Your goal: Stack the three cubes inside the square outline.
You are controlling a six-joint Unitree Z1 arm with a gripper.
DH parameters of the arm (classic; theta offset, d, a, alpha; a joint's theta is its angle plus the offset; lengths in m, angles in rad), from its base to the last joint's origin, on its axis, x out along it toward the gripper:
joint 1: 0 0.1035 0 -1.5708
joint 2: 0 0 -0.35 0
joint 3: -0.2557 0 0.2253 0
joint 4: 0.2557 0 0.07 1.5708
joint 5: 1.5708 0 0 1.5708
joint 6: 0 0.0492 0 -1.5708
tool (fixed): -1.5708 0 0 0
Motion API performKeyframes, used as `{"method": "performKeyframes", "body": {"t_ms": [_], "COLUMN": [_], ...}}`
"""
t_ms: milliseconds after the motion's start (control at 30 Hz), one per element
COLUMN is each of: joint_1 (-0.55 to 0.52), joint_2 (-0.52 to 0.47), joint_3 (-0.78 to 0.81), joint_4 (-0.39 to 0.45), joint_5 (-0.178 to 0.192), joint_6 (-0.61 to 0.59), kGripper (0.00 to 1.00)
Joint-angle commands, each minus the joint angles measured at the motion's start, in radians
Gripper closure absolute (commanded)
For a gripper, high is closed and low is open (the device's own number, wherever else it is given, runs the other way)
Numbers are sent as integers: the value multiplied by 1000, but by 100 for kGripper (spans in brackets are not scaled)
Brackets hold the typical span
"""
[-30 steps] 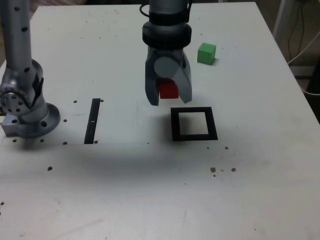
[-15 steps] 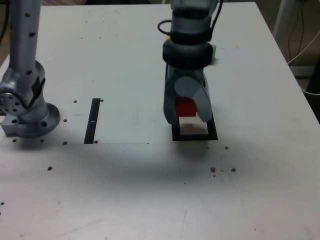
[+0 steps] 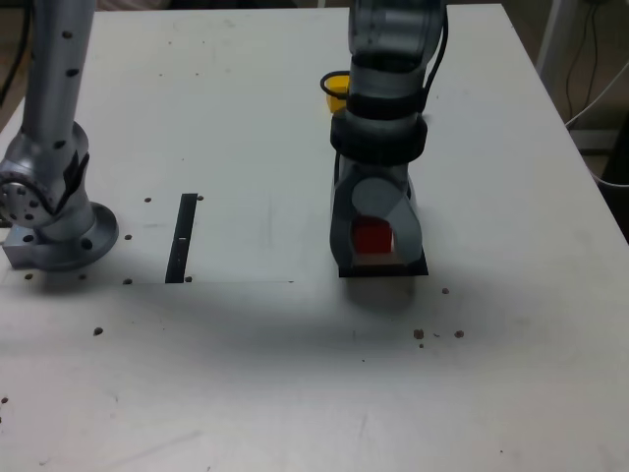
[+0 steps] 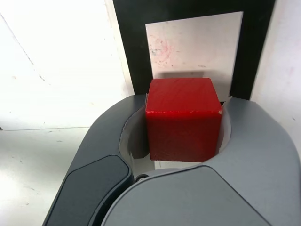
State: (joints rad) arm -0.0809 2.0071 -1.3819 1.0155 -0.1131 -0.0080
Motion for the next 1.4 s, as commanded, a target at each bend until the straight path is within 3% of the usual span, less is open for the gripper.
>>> {"method": "performKeyframes", "body": {"t_ms": [0,233,300,467,533,933,1367], "joint_1": [6,23,28,34,36,39,42], "joint_2": [14,37,41,44,44,-7,-120], "joint_3": [2,5,5,6,8,51,39], "joint_4": [-10,-36,-40,-59,-64,-78,-7], "joint_5": [-2,4,5,2,1,13,114], "joint_6": [-1,7,15,40,43,33,8], "kGripper": [56,55,46,9,3,1,1]}}
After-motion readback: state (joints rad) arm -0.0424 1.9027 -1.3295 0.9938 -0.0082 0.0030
